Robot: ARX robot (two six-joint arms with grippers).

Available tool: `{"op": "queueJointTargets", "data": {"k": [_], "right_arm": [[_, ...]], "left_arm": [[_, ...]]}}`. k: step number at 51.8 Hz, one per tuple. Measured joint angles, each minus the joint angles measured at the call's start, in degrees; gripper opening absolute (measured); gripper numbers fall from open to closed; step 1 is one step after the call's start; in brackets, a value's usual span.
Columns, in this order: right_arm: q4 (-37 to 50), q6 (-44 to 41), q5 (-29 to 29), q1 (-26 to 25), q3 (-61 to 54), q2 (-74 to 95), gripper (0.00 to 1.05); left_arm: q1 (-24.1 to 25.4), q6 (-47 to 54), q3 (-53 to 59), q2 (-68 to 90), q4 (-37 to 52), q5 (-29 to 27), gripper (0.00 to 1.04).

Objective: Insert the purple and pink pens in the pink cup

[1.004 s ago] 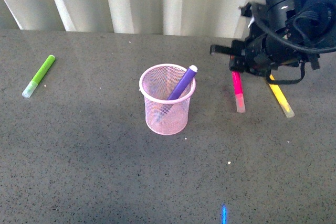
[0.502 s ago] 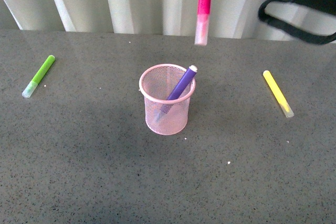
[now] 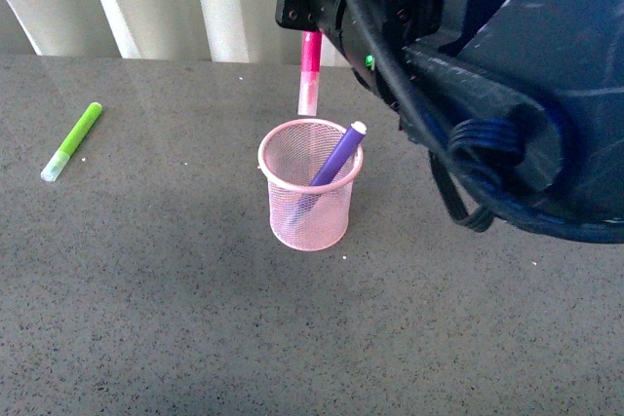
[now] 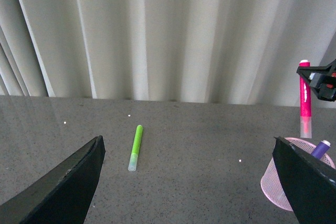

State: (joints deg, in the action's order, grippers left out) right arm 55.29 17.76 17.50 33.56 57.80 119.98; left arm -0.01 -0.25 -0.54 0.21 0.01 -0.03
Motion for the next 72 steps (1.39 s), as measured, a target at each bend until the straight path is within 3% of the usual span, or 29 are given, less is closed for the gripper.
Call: {"op": "queueJointTargets", "data": {"k": [13,40,66,72], "right_arm": [[1.6,0.1,2.0,2.9,0.4,3.5,0.12],[4.3,-0.2,2.8,2.8,-1.3,5.8,0.13],[3.4,-0.4,2.8,1.2,-1.8,5.6,0.98],[3.5,-0.4,2.8,0.0,-3.4,3.9,0.97]], "left_arm": [[0.0,0.0,0.0,0.0,0.0,0.0,0.98],[0.0,0.0,0.0,0.0,0.0,0.0,0.98],[0.0,0.0,0.0,0.0,0.0,0.0,0.98],[0.0,0.0,0.0,0.0,0.0,0.0,0.98]]}}
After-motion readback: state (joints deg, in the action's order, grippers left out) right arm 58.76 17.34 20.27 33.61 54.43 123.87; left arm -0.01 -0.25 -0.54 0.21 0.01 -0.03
